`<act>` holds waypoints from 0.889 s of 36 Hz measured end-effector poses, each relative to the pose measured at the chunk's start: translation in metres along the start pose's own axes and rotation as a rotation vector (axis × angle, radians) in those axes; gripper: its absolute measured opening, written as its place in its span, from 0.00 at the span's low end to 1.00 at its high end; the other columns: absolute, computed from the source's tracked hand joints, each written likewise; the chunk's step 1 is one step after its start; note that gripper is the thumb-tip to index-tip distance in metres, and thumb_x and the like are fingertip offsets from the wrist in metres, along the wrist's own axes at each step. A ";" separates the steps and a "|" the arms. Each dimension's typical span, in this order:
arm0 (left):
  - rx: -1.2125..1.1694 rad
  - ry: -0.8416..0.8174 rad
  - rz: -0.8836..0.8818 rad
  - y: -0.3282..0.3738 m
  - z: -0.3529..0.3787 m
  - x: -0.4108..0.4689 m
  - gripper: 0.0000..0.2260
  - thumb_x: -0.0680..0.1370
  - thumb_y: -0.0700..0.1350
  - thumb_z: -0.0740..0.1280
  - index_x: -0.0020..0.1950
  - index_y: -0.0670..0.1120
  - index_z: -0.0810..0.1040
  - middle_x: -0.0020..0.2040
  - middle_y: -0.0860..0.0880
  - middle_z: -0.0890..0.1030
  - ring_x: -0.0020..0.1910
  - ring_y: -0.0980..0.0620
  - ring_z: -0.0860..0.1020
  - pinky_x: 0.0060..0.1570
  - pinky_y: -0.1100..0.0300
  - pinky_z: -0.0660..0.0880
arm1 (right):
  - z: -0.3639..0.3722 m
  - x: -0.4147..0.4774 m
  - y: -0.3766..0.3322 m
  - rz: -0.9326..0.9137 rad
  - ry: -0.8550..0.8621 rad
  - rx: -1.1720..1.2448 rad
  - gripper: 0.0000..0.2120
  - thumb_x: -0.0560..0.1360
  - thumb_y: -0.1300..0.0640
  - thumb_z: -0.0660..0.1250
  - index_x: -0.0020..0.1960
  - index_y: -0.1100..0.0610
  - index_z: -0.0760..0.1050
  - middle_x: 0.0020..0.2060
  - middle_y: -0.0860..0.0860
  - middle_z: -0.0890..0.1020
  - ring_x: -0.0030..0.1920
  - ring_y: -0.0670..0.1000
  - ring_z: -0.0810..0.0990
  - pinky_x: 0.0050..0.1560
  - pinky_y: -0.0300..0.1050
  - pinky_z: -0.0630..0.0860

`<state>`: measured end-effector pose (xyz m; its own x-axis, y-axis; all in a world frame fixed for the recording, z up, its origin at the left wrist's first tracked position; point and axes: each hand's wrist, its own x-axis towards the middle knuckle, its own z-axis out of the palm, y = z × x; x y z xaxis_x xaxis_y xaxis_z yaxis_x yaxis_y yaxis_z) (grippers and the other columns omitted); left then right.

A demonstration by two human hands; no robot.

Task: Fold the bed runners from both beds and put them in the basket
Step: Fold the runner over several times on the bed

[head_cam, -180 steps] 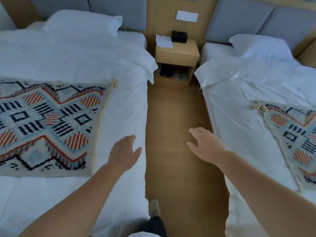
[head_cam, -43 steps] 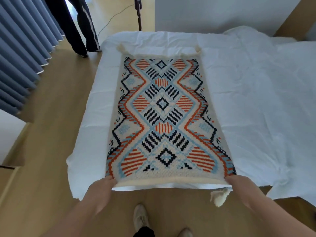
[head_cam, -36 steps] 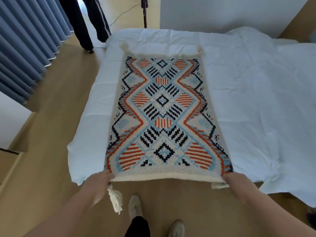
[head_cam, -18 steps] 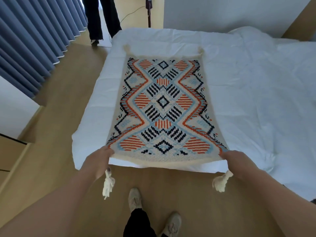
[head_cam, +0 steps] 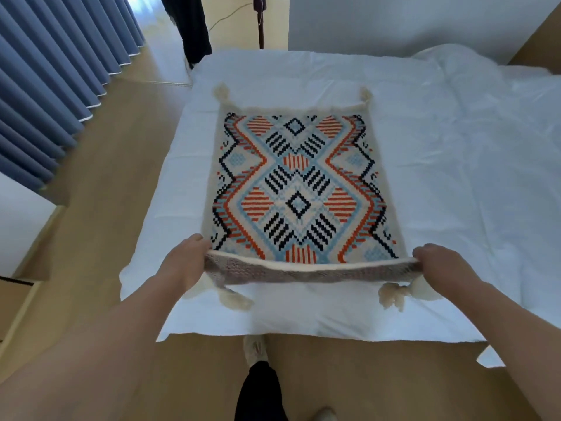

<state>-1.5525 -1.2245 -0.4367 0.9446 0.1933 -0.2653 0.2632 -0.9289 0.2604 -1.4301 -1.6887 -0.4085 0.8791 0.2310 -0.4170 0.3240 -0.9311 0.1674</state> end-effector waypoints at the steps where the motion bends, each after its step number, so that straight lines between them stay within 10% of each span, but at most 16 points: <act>1: 0.006 0.005 0.010 -0.001 -0.003 0.016 0.11 0.74 0.34 0.60 0.50 0.45 0.77 0.49 0.47 0.75 0.47 0.45 0.74 0.46 0.53 0.72 | -0.003 0.011 -0.001 0.009 0.008 -0.002 0.05 0.73 0.63 0.60 0.41 0.54 0.69 0.41 0.53 0.75 0.43 0.54 0.78 0.42 0.44 0.72; 12: 0.099 -0.006 0.127 0.001 -0.016 0.222 0.09 0.78 0.38 0.58 0.52 0.43 0.76 0.50 0.43 0.76 0.51 0.41 0.76 0.48 0.50 0.73 | -0.019 0.175 -0.003 0.061 -0.011 -0.022 0.05 0.72 0.64 0.61 0.42 0.56 0.73 0.38 0.53 0.73 0.40 0.56 0.76 0.39 0.45 0.71; 17: 0.187 0.077 -0.032 0.002 0.001 0.262 0.18 0.73 0.34 0.62 0.62 0.41 0.71 0.57 0.39 0.74 0.54 0.37 0.73 0.50 0.47 0.71 | -0.014 0.242 0.009 0.124 0.055 0.039 0.17 0.73 0.63 0.62 0.62 0.59 0.70 0.51 0.61 0.75 0.49 0.62 0.76 0.45 0.51 0.73; 20: 0.228 -0.048 -0.119 0.007 0.035 0.255 0.24 0.73 0.39 0.63 0.70 0.44 0.66 0.64 0.41 0.71 0.60 0.39 0.71 0.58 0.47 0.70 | 0.005 0.265 0.004 0.135 -0.060 0.004 0.34 0.72 0.58 0.69 0.72 0.58 0.57 0.59 0.62 0.69 0.57 0.64 0.73 0.49 0.55 0.73; 25: 0.207 -0.330 -0.087 0.013 0.085 0.214 0.28 0.76 0.53 0.64 0.75 0.53 0.61 0.76 0.44 0.61 0.74 0.43 0.60 0.73 0.47 0.58 | 0.051 0.241 -0.016 0.050 -0.212 0.102 0.27 0.75 0.48 0.64 0.70 0.54 0.62 0.65 0.59 0.68 0.61 0.61 0.72 0.56 0.55 0.74; 32: 0.251 -0.443 0.117 0.012 0.113 0.185 0.26 0.77 0.62 0.59 0.74 0.57 0.63 0.79 0.46 0.55 0.77 0.45 0.52 0.75 0.47 0.45 | 0.102 0.206 -0.025 -0.213 -0.314 -0.027 0.42 0.69 0.31 0.61 0.76 0.53 0.57 0.76 0.60 0.57 0.75 0.62 0.57 0.72 0.58 0.60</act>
<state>-1.3968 -1.2354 -0.5873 0.7768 -0.0178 -0.6295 0.0545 -0.9939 0.0954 -1.2927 -1.6465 -0.5898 0.6422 0.3172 -0.6978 0.5011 -0.8626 0.0690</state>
